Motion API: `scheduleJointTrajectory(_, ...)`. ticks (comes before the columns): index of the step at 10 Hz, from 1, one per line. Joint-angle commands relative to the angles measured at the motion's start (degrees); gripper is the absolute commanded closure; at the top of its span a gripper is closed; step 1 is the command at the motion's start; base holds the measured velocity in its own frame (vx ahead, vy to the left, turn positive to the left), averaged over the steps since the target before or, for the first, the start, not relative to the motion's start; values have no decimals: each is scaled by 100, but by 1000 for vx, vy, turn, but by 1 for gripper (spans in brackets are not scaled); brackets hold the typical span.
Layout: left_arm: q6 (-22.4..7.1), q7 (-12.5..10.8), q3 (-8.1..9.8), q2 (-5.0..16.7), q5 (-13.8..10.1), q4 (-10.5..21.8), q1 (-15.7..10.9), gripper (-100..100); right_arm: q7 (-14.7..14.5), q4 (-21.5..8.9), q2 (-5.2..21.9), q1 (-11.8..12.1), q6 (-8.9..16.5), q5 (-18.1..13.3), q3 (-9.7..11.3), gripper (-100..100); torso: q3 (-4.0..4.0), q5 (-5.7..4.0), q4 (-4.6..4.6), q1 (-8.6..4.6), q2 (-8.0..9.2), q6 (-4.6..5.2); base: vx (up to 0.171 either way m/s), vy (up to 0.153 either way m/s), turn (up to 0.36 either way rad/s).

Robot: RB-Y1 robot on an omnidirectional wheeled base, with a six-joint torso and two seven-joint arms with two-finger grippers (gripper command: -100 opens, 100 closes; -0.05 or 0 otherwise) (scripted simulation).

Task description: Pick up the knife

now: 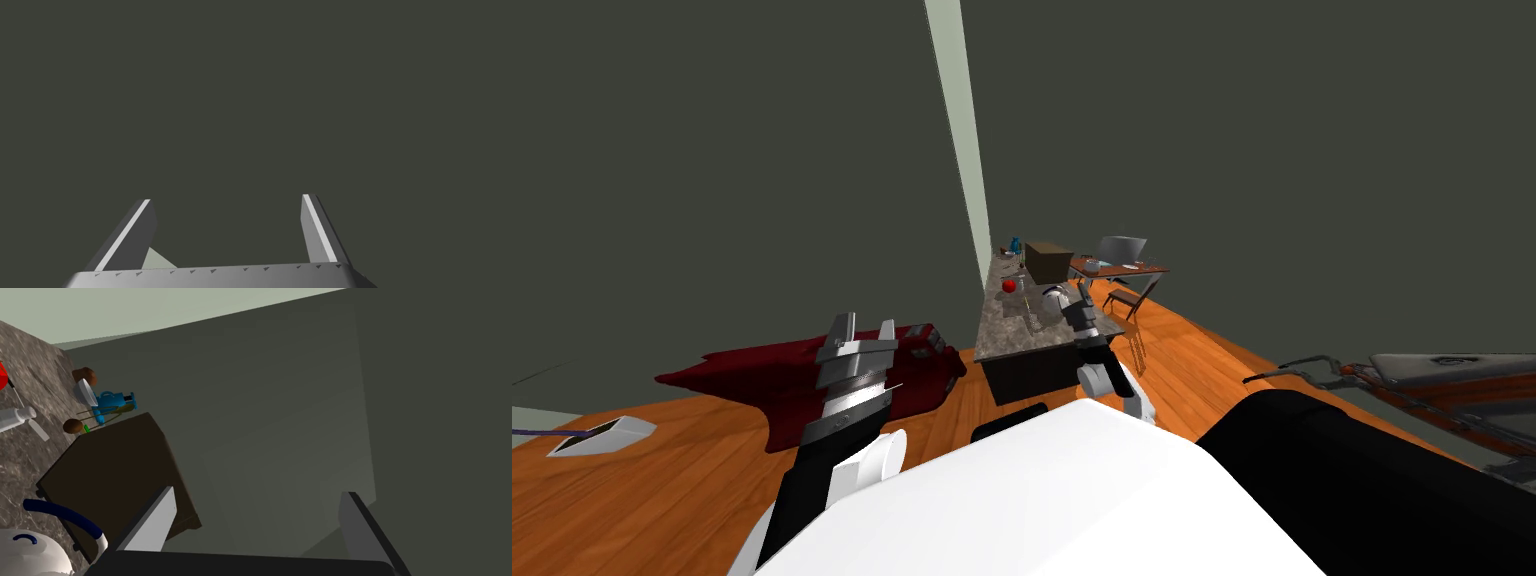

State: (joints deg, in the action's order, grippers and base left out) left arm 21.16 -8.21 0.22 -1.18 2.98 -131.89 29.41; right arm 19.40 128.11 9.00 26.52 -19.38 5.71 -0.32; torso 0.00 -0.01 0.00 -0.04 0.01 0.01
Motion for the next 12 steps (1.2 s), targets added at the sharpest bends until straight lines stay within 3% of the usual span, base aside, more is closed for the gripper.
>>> scheduleJointTrajectory(1,0,0,0,0,0,0,0,0,286,-118,114,-112,186,85,-13,-100,0,0,0,0,0,0,-10,-11,111)
scheduleJointTrajectory(6,0,0,0,0,0,0,0,0,953,-379,287,-341,522,246,-33,-100,0,0,0,0,0,-2,-9,-12,69)
scheduleJointTrajectory(9,0,0,0,0,0,0,0,0,1453,-674,447,-595,895,424,-55,-100,0,0,0,-2,0,0,-9,-13,89)
scheduleJointTrajectory(11,0,0,0,0,0,0,0,0,1635,-674,447,-595,895,424,-55,-100,0,0,0,-1,0,1,-6,-9,29)
scheduleJointTrajectory(12,0,0,0,0,0,0,0,0,1867,-833,524,-730,1092,517,-67,-100,0,0,0,1,0,2,-8,-7,118)
